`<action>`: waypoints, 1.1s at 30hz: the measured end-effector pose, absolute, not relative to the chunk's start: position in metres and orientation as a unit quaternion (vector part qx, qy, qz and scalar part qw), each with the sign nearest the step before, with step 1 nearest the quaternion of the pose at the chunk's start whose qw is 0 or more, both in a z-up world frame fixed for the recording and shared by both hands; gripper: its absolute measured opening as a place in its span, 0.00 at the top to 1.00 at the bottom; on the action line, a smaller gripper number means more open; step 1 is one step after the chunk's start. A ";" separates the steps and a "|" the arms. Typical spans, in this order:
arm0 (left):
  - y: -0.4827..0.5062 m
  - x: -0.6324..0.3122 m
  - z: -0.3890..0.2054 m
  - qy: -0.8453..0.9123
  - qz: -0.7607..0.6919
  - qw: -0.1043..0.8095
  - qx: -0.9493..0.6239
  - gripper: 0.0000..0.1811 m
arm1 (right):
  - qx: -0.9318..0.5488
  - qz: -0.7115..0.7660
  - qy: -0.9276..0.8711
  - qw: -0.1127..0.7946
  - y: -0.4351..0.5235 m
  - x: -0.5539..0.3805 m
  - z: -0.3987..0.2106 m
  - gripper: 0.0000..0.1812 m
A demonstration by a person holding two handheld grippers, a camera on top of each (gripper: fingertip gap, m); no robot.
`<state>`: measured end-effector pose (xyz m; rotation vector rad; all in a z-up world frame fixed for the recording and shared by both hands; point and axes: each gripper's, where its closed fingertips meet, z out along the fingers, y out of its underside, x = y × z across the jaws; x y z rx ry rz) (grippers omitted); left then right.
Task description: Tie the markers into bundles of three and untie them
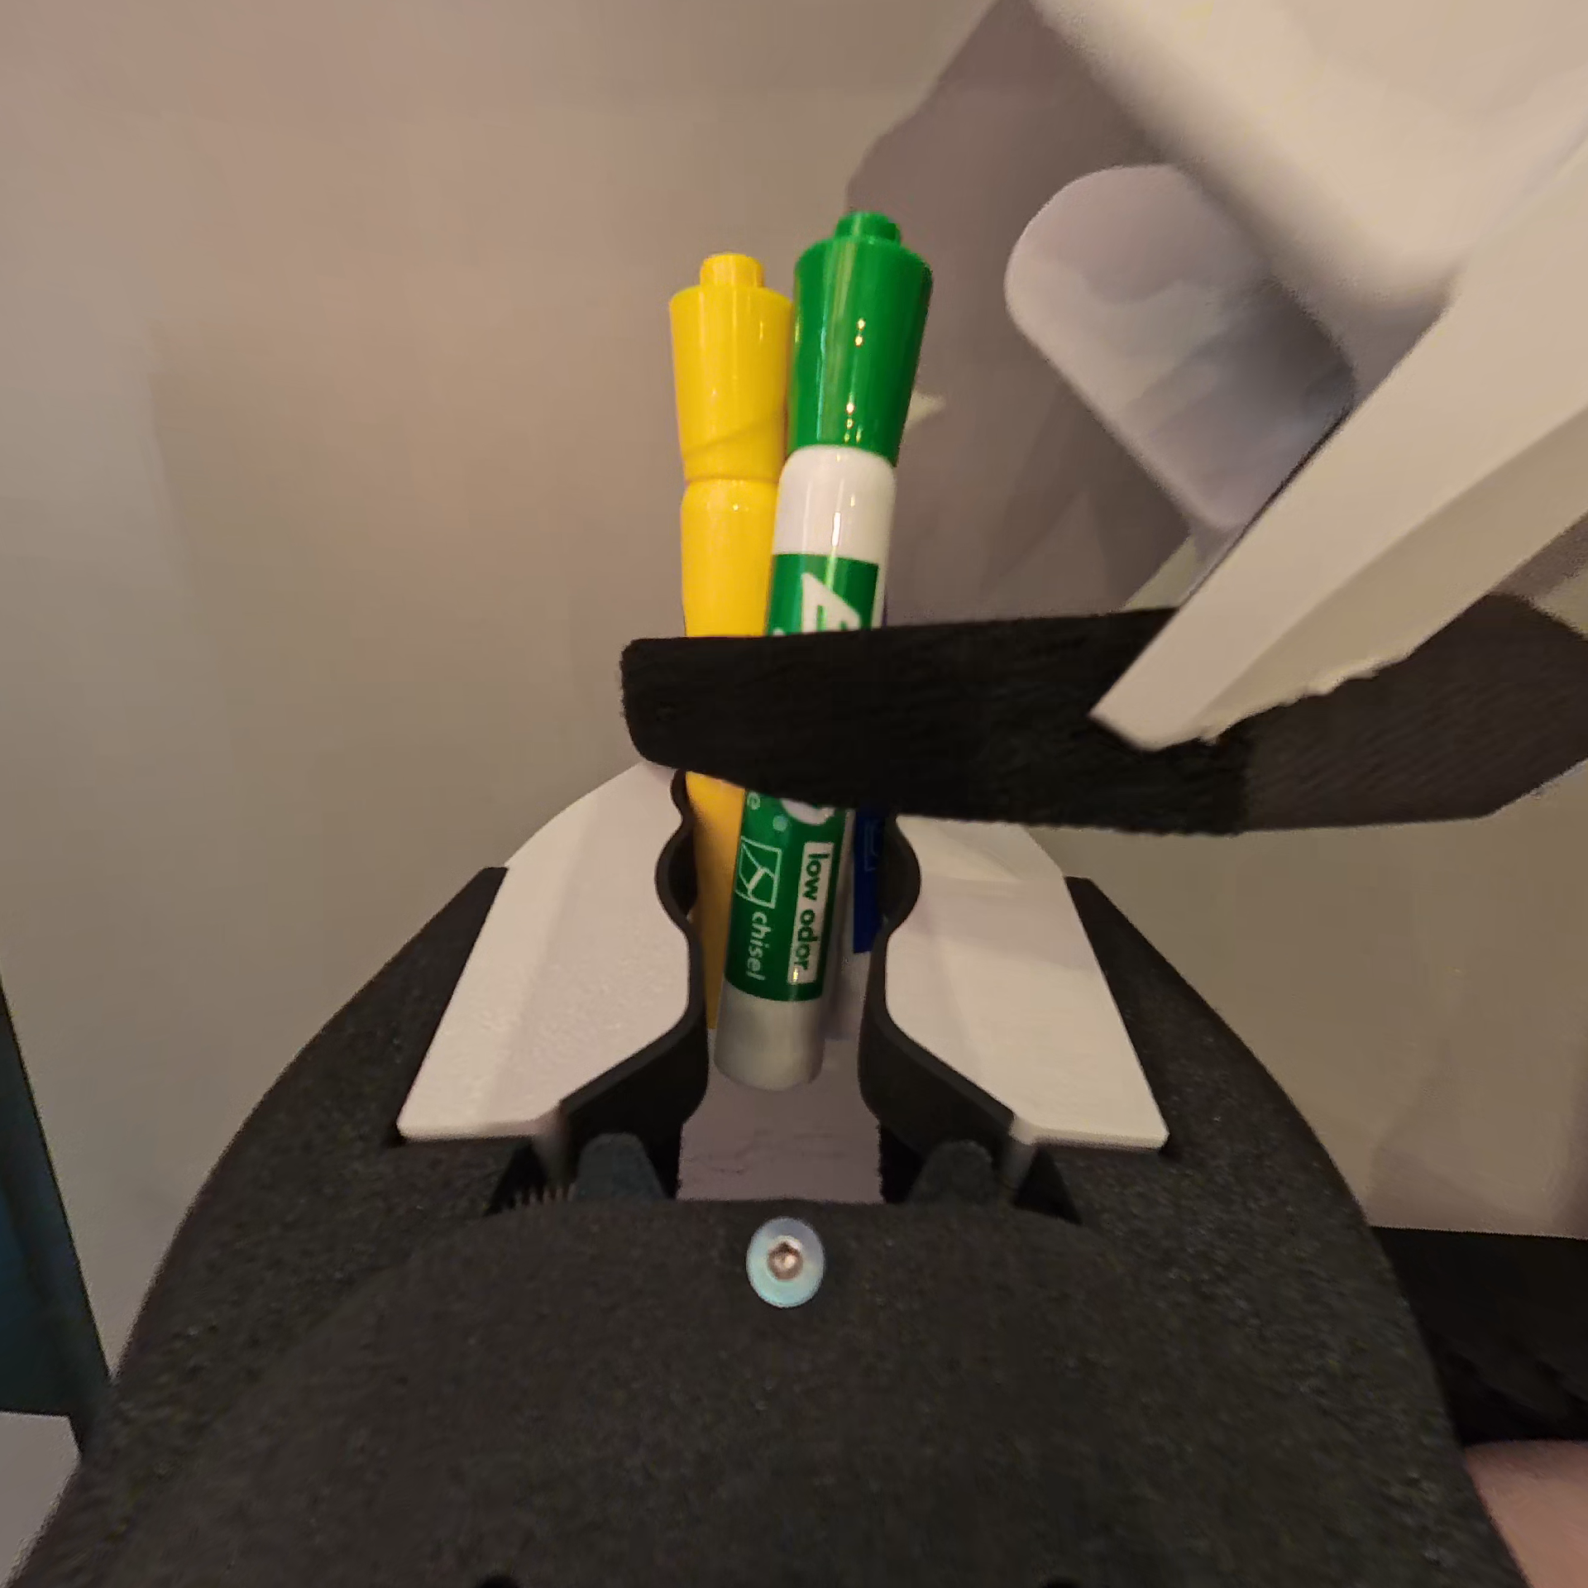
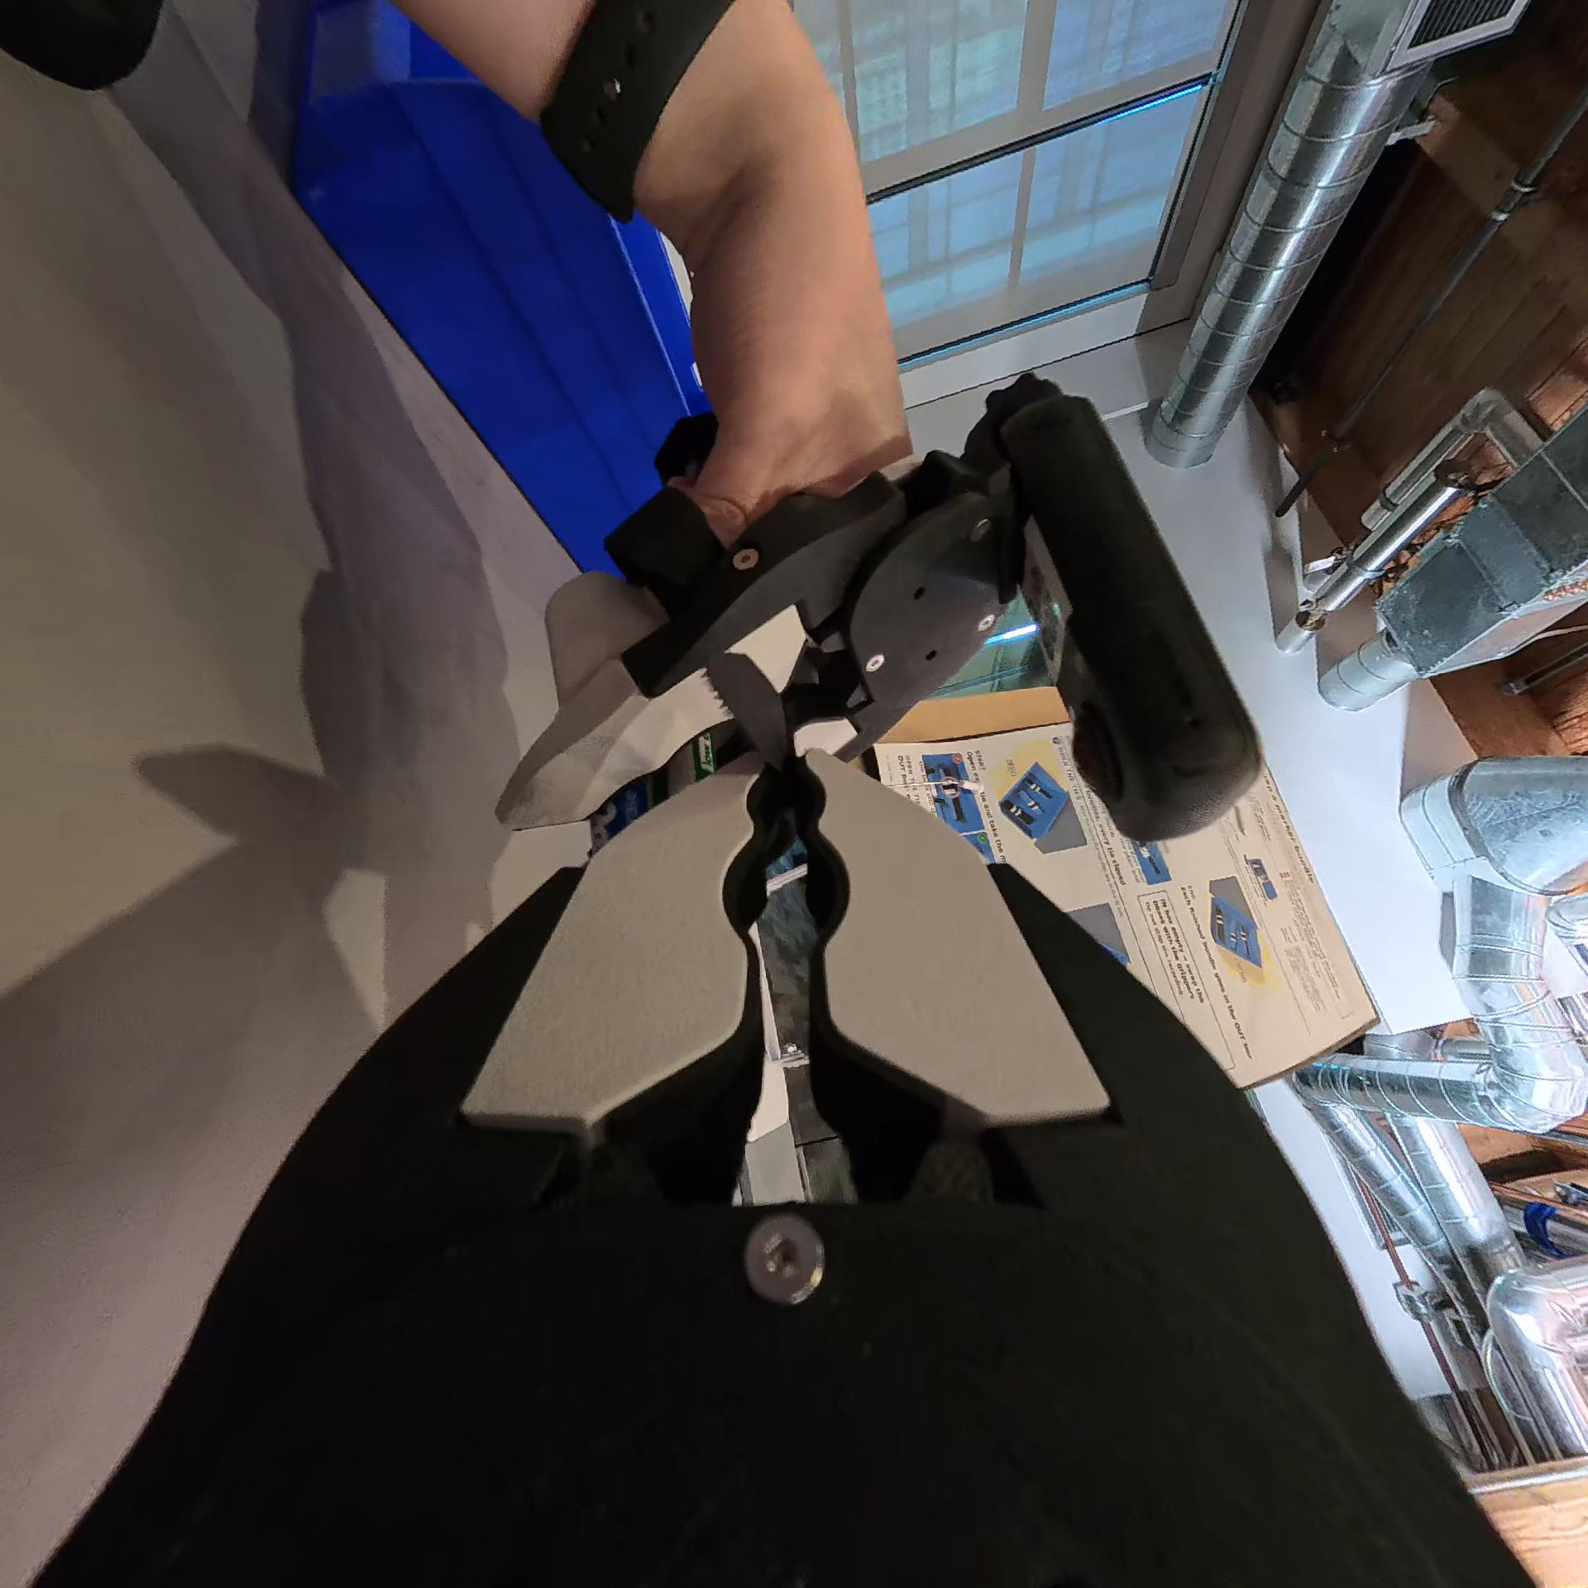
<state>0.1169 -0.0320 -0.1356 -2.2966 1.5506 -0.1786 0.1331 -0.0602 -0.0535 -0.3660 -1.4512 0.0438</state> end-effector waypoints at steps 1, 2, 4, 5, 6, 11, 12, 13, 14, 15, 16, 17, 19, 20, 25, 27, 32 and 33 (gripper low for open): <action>-0.032 0.117 -0.136 0.551 -0.061 0.181 -0.812 0.79 | -0.168 0.020 -0.661 0.731 -0.059 0.132 -0.054 0.98; -0.033 0.117 -0.135 0.552 -0.059 0.181 -0.812 0.79 | -0.170 0.021 -0.664 0.728 -0.059 0.131 -0.056 0.98; -0.033 0.117 -0.134 0.552 -0.057 0.181 -0.812 0.79 | -0.166 0.024 -0.672 0.721 -0.061 0.131 -0.060 0.98; -0.033 0.117 -0.134 0.552 -0.057 0.182 -0.812 0.79 | -0.161 0.025 -0.678 0.717 -0.063 0.131 -0.062 0.98; -0.033 0.116 -0.133 0.551 -0.057 0.183 -0.812 0.79 | -0.156 0.023 -0.681 0.715 -0.065 0.131 -0.064 0.98; -0.034 0.114 -0.129 0.548 -0.062 0.184 -0.814 0.79 | -0.145 0.008 -0.684 0.715 -0.068 0.130 -0.067 0.98; -0.035 0.114 -0.129 0.547 -0.064 0.184 -0.814 0.79 | -0.146 0.011 -0.684 0.715 -0.069 0.130 -0.067 0.98; -0.035 0.114 -0.128 0.548 -0.064 0.186 -0.813 0.79 | -0.146 0.014 -0.683 0.715 -0.069 0.131 -0.067 0.98; -0.034 0.113 -0.127 0.546 -0.065 0.188 -0.814 0.79 | -0.144 0.015 -0.683 0.716 -0.070 0.131 -0.067 0.98; -0.034 0.113 -0.126 0.544 -0.066 0.188 -0.815 0.79 | -0.142 0.014 -0.684 0.715 -0.071 0.131 -0.067 0.98; -0.034 0.112 -0.126 0.543 -0.067 0.188 -0.816 0.79 | -0.139 0.014 -0.685 0.715 -0.072 0.131 -0.067 0.98; -0.034 0.111 -0.126 0.543 -0.067 0.188 -0.816 0.79 | -0.136 0.016 -0.686 0.715 -0.074 0.131 -0.068 0.98; -0.035 0.111 -0.126 0.542 -0.070 0.186 -0.817 0.79 | -0.132 0.017 -0.688 0.713 -0.076 0.130 -0.069 0.97; -0.035 0.111 -0.126 0.543 -0.070 0.186 -0.816 0.79 | -0.131 0.013 -0.687 0.715 -0.076 0.130 -0.069 0.97; -0.038 0.113 -0.128 0.547 -0.074 0.179 -0.814 0.79 | -0.133 0.015 -0.682 0.719 -0.075 0.130 -0.067 0.96; -0.038 0.112 -0.129 0.550 -0.067 0.178 -0.814 0.79 | -0.131 0.011 -0.682 0.720 -0.074 0.130 -0.067 0.95; -0.038 0.115 -0.127 0.554 -0.073 0.185 -0.809 0.79 | -0.128 0.009 -0.682 0.720 -0.074 0.130 -0.068 0.95; -0.038 0.115 -0.127 0.554 -0.074 0.184 -0.808 0.79 | -0.127 0.009 -0.682 0.720 -0.075 0.130 -0.068 0.95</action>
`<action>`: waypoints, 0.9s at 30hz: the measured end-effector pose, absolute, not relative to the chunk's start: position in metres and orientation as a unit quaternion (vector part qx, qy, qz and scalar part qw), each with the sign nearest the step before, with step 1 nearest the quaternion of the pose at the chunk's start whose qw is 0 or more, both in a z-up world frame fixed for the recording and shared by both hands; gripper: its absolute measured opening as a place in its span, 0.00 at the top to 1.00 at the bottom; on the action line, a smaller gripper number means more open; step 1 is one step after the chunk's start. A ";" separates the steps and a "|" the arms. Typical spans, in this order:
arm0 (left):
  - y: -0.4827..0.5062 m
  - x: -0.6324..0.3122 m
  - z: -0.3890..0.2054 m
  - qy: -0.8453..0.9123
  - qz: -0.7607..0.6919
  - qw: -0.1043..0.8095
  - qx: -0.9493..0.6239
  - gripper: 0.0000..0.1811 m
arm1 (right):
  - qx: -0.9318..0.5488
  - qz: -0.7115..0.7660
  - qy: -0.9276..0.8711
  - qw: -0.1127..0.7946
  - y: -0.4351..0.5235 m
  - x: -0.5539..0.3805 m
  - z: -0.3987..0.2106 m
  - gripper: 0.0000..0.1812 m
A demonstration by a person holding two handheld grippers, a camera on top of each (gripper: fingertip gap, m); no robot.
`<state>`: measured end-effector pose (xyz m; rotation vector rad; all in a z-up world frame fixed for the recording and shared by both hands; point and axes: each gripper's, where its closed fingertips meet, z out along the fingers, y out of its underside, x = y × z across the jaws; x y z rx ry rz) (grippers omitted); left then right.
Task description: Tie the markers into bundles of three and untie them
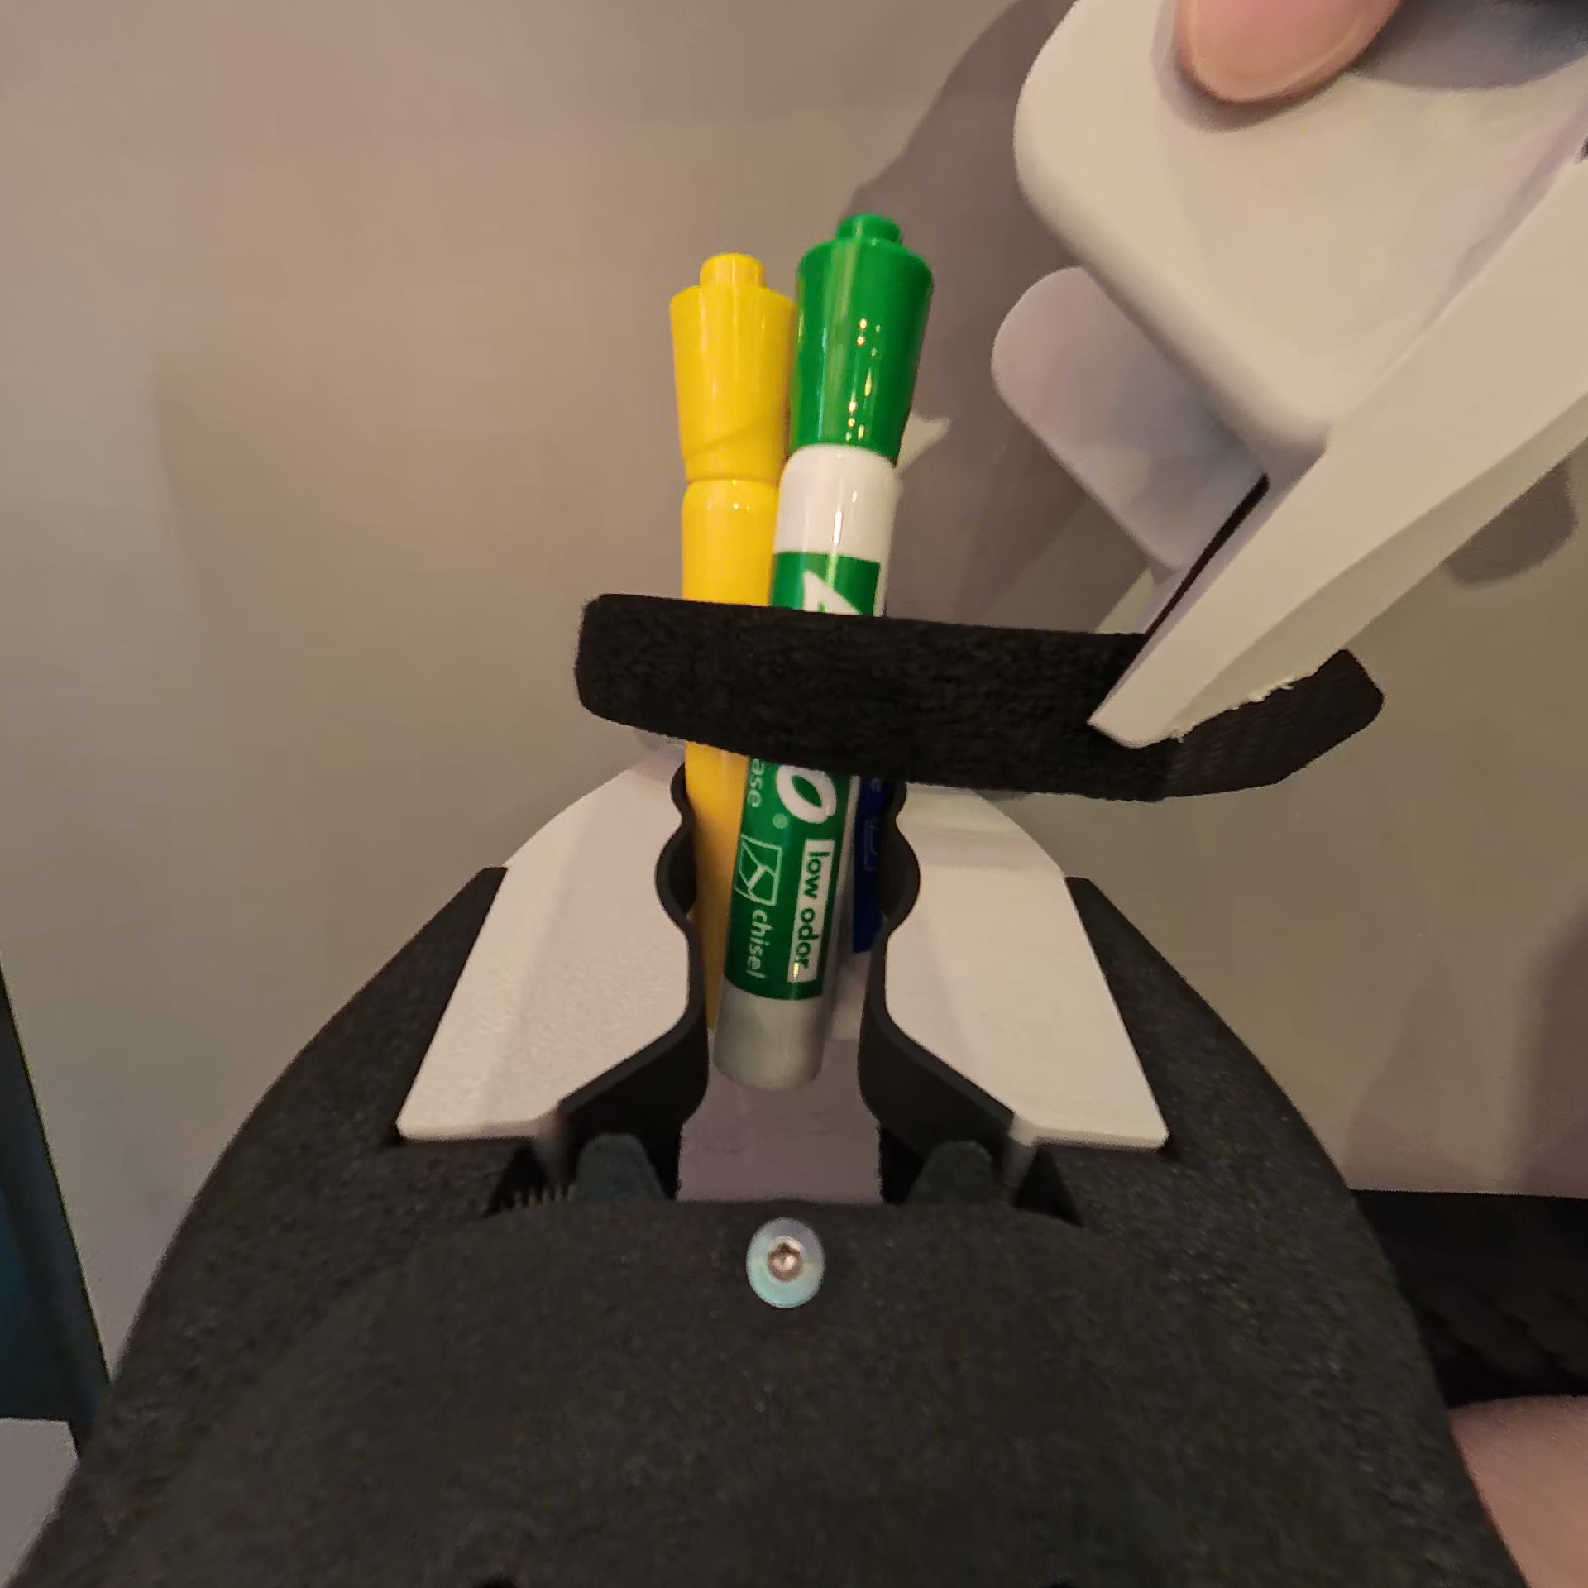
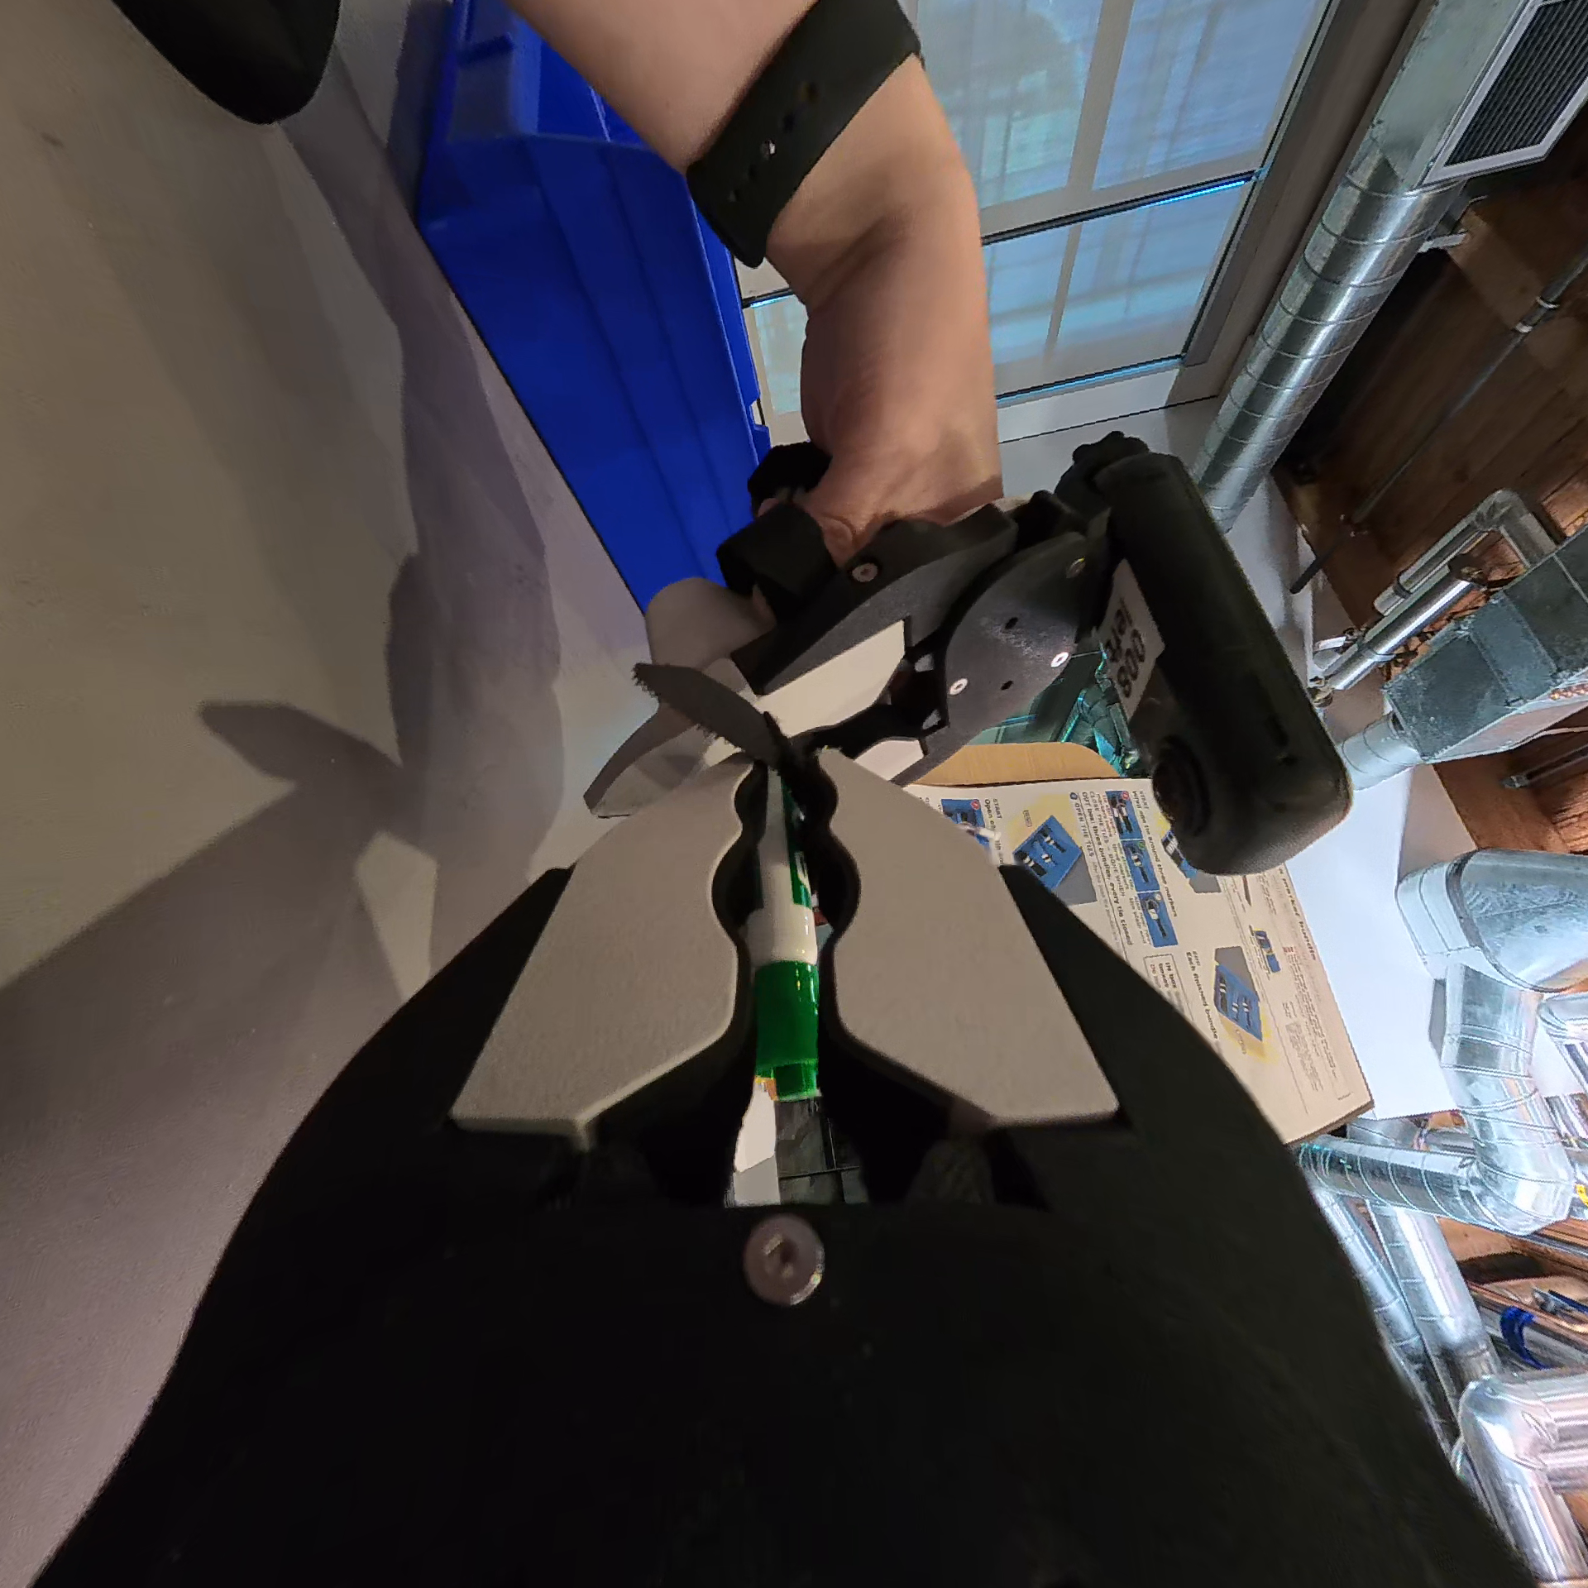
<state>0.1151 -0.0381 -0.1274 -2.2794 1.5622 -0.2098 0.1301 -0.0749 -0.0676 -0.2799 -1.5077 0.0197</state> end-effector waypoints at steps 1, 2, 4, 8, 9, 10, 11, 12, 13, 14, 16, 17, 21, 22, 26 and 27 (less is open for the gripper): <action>-0.039 0.115 -0.127 0.555 -0.075 0.183 -0.808 0.79 | -0.125 0.009 -0.683 0.720 -0.075 0.130 -0.068 0.95; -0.039 0.116 -0.127 0.556 -0.075 0.185 -0.807 0.79 | -0.123 0.008 -0.684 0.719 -0.076 0.130 -0.068 0.94; -0.039 0.118 -0.126 0.558 -0.078 0.189 -0.805 0.79 | -0.118 0.003 -0.687 0.717 -0.077 0.129 -0.070 0.94; -0.041 0.121 -0.121 0.560 -0.088 0.197 -0.800 0.79 | -0.104 -0.005 -0.691 0.715 -0.081 0.129 -0.073 0.94; -0.041 0.121 -0.120 0.560 -0.090 0.197 -0.799 0.79 | -0.102 -0.007 -0.691 0.716 -0.081 0.129 -0.073 0.93; -0.042 0.121 -0.120 0.561 -0.092 0.197 -0.799 0.79 | -0.099 -0.008 -0.691 0.716 -0.082 0.129 -0.072 0.93; -0.042 0.121 -0.120 0.561 -0.092 0.196 -0.799 0.79 | -0.097 -0.008 -0.690 0.717 -0.083 0.129 -0.072 0.93; -0.042 0.121 -0.120 0.561 -0.092 0.197 -0.799 0.79 | -0.096 -0.009 -0.690 0.717 -0.083 0.129 -0.072 0.93; -0.042 0.121 -0.119 0.561 -0.092 0.197 -0.799 0.79 | -0.096 -0.009 -0.690 0.717 -0.083 0.129 -0.072 0.92; -0.042 0.121 -0.119 0.561 -0.091 0.197 -0.799 0.79 | -0.094 -0.010 -0.689 0.718 -0.083 0.130 -0.072 0.92; -0.042 0.120 -0.119 0.561 -0.091 0.196 -0.799 0.79 | -0.093 -0.012 -0.691 0.717 -0.083 0.130 -0.072 0.91; -0.042 0.119 -0.119 0.560 -0.090 0.197 -0.800 0.79 | -0.092 -0.013 -0.691 0.717 -0.083 0.130 -0.072 0.91; -0.042 0.119 -0.118 0.561 -0.089 0.197 -0.799 0.79 | -0.091 -0.017 -0.692 0.716 -0.082 0.132 -0.072 0.91; -0.043 0.119 -0.118 0.561 -0.089 0.196 -0.799 0.79 | -0.090 -0.018 -0.693 0.715 -0.082 0.132 -0.072 0.91; -0.043 0.118 -0.118 0.561 -0.090 0.196 -0.800 0.79 | -0.089 -0.027 -0.697 0.712 -0.080 0.133 -0.074 0.90; -0.043 0.118 -0.117 0.560 -0.090 0.197 -0.800 0.79 | -0.090 -0.028 -0.697 0.711 -0.079 0.133 -0.075 0.90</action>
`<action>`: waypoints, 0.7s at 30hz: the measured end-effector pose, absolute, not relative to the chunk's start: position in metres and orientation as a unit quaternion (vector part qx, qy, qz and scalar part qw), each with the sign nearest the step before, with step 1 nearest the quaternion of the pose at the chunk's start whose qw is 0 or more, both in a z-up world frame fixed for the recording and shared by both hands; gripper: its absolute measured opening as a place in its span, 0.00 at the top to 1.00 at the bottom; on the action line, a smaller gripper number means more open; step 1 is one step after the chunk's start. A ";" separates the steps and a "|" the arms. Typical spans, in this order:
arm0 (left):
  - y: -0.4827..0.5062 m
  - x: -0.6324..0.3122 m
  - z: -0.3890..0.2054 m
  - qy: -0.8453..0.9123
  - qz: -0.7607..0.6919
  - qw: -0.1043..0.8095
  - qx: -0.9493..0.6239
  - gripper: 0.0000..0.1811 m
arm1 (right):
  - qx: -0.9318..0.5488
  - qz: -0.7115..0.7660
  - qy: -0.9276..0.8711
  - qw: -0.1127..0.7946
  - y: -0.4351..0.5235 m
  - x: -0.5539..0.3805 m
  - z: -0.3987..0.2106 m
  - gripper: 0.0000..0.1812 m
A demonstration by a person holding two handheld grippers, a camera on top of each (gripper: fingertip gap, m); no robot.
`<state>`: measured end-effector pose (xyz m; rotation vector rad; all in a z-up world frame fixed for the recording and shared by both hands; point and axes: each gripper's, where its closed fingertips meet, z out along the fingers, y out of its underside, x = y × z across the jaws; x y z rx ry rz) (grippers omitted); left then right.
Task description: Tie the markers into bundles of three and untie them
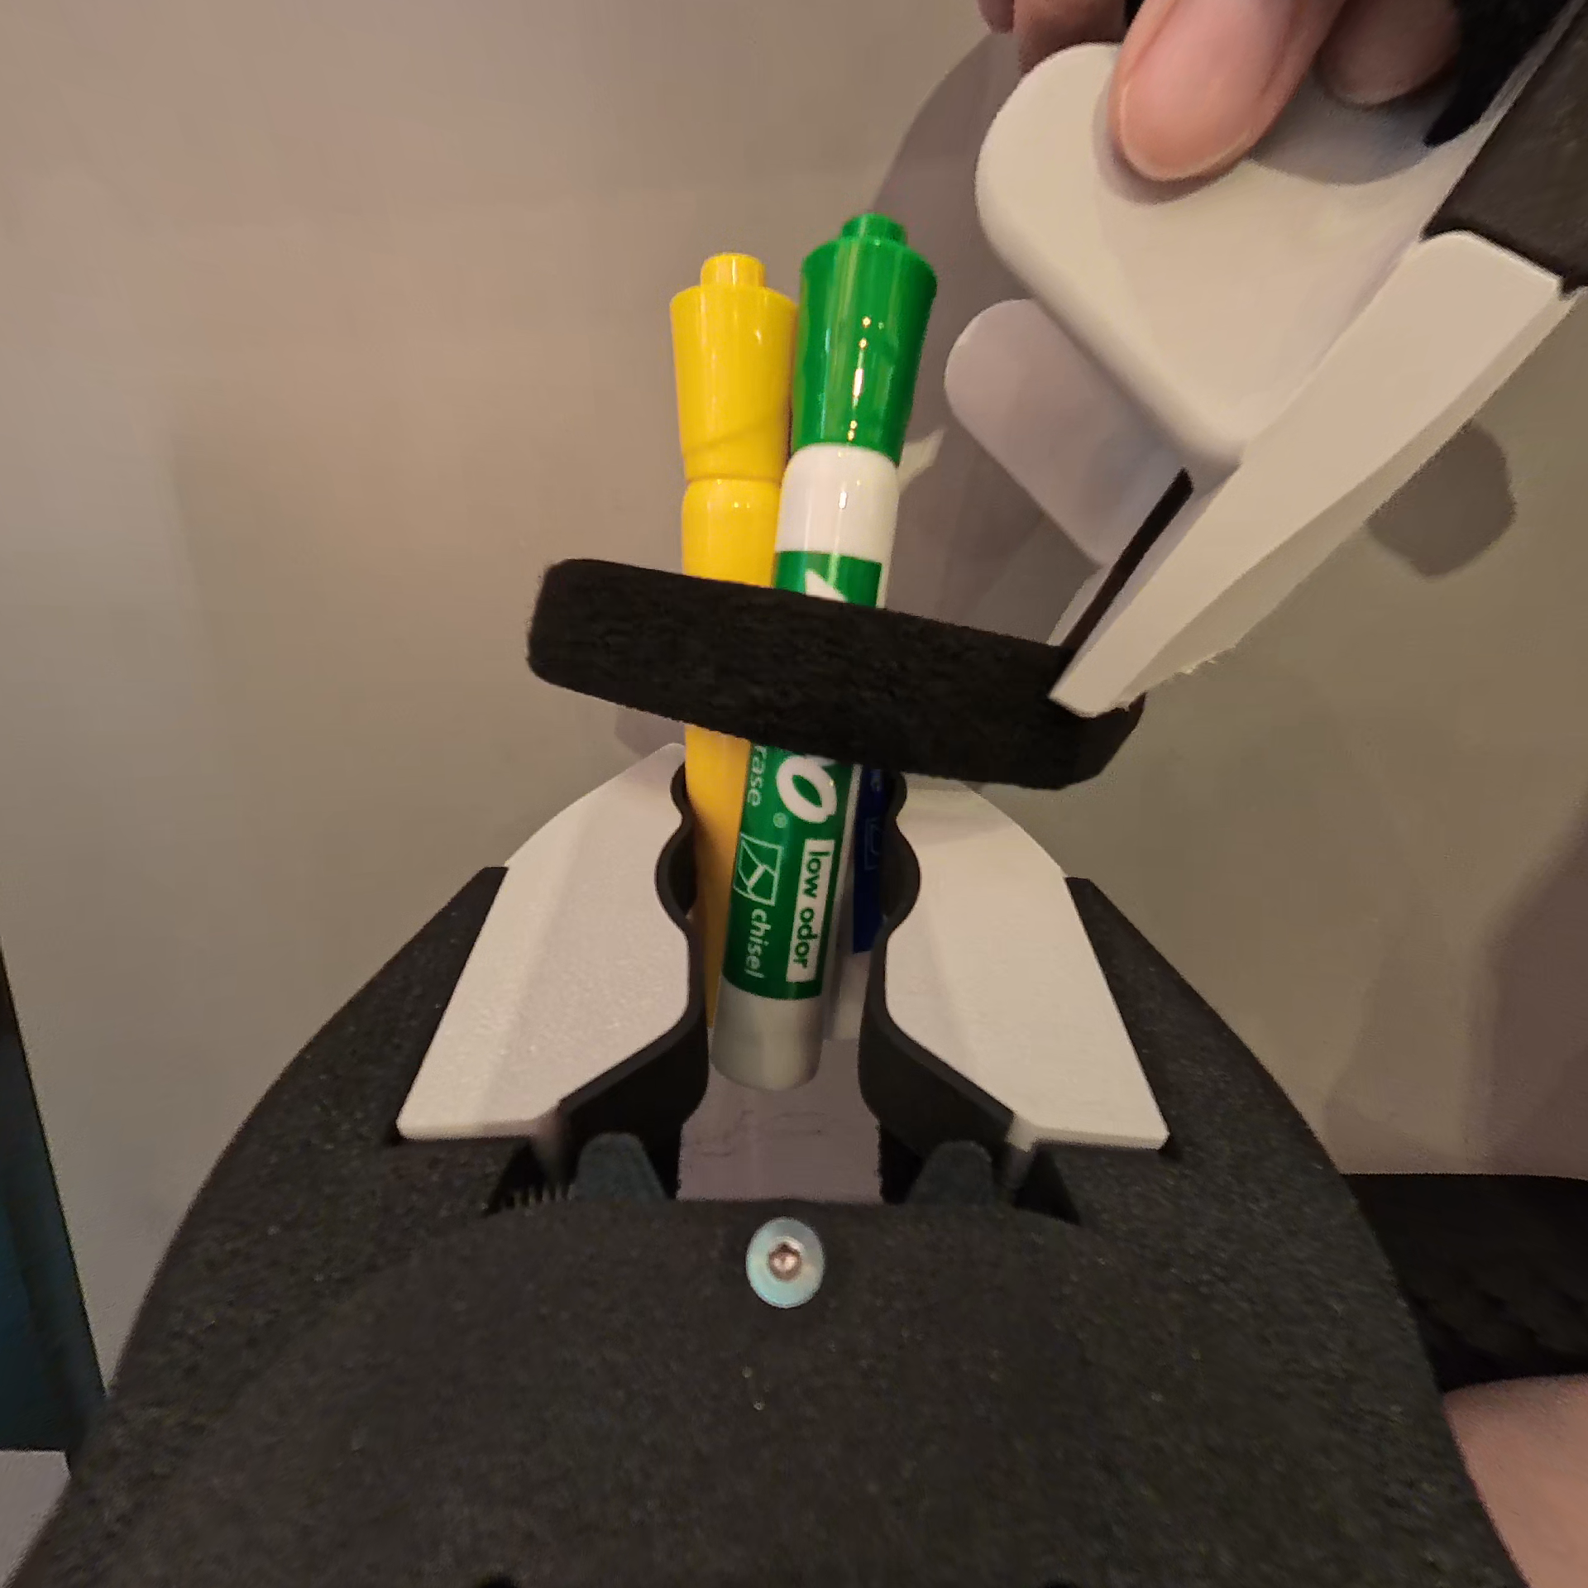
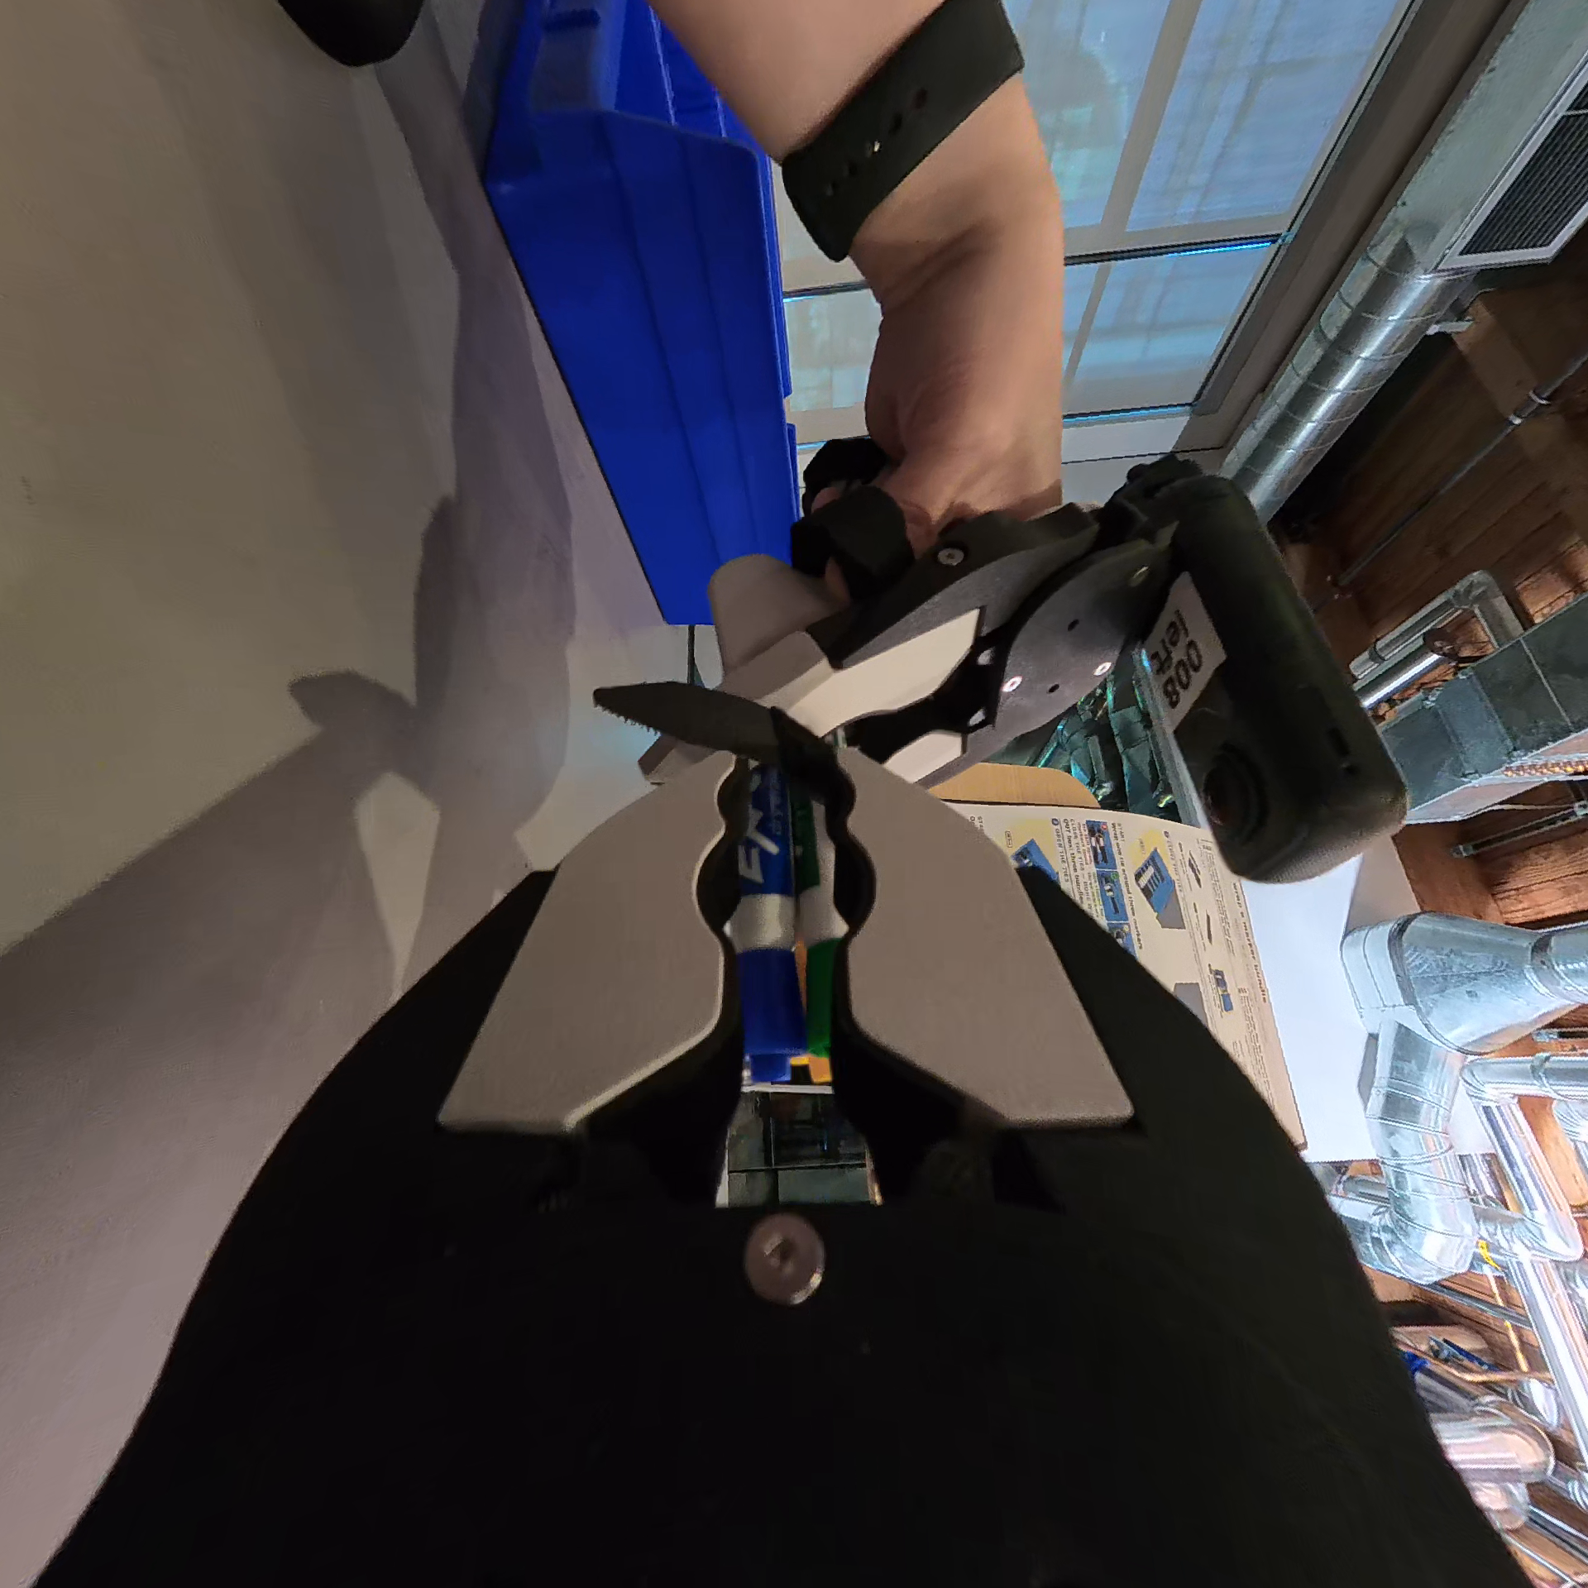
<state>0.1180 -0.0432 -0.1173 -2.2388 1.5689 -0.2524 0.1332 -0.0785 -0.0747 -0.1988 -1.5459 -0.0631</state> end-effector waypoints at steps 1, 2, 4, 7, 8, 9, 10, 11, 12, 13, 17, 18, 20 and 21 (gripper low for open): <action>-0.043 0.118 -0.117 0.560 -0.091 0.198 -0.800 0.79 | -0.091 -0.028 -0.697 0.711 -0.078 0.134 -0.075 0.90; -0.044 0.119 -0.116 0.560 -0.095 0.197 -0.799 0.79 | -0.092 -0.028 -0.697 0.711 -0.077 0.134 -0.075 0.90; -0.047 0.121 -0.116 0.561 -0.104 0.194 -0.798 0.78 | -0.095 -0.028 -0.696 0.711 -0.076 0.134 -0.074 0.90; -0.047 0.120 -0.116 0.561 -0.102 0.193 -0.799 0.78 | -0.096 -0.028 -0.697 0.710 -0.075 0.134 -0.074 0.89; -0.047 0.120 -0.116 0.561 -0.102 0.193 -0.798 0.79 | -0.096 -0.029 -0.698 0.709 -0.076 0.135 -0.075 0.89; -0.046 0.121 -0.115 0.561 -0.102 0.196 -0.798 0.79 | -0.096 -0.029 -0.699 0.708 -0.076 0.134 -0.076 0.89; -0.046 0.121 -0.114 0.561 -0.101 0.199 -0.797 0.79 | -0.095 -0.031 -0.701 0.706 -0.075 0.134 -0.077 0.89; -0.045 0.121 -0.113 0.562 -0.102 0.202 -0.796 0.79 | -0.095 -0.033 -0.702 0.705 -0.075 0.134 -0.077 0.89; -0.046 0.122 -0.113 0.561 -0.104 0.203 -0.796 0.79 | -0.095 -0.036 -0.703 0.704 -0.074 0.134 -0.078 0.89; -0.046 0.121 -0.113 0.560 -0.106 0.201 -0.797 0.79 | -0.094 -0.037 -0.703 0.704 -0.074 0.134 -0.078 0.88; -0.049 0.119 -0.114 0.560 -0.109 0.193 -0.798 0.79 | -0.093 -0.036 -0.700 0.707 -0.075 0.135 -0.076 0.89; -0.049 0.119 -0.114 0.561 -0.107 0.193 -0.798 0.79 | -0.093 -0.037 -0.700 0.707 -0.075 0.136 -0.075 0.89; -0.049 0.119 -0.115 0.562 -0.106 0.192 -0.798 0.79 | -0.093 -0.038 -0.700 0.707 -0.075 0.136 -0.076 0.89; -0.049 0.120 -0.115 0.562 -0.106 0.192 -0.798 0.79 | -0.093 -0.040 -0.701 0.706 -0.074 0.136 -0.076 0.89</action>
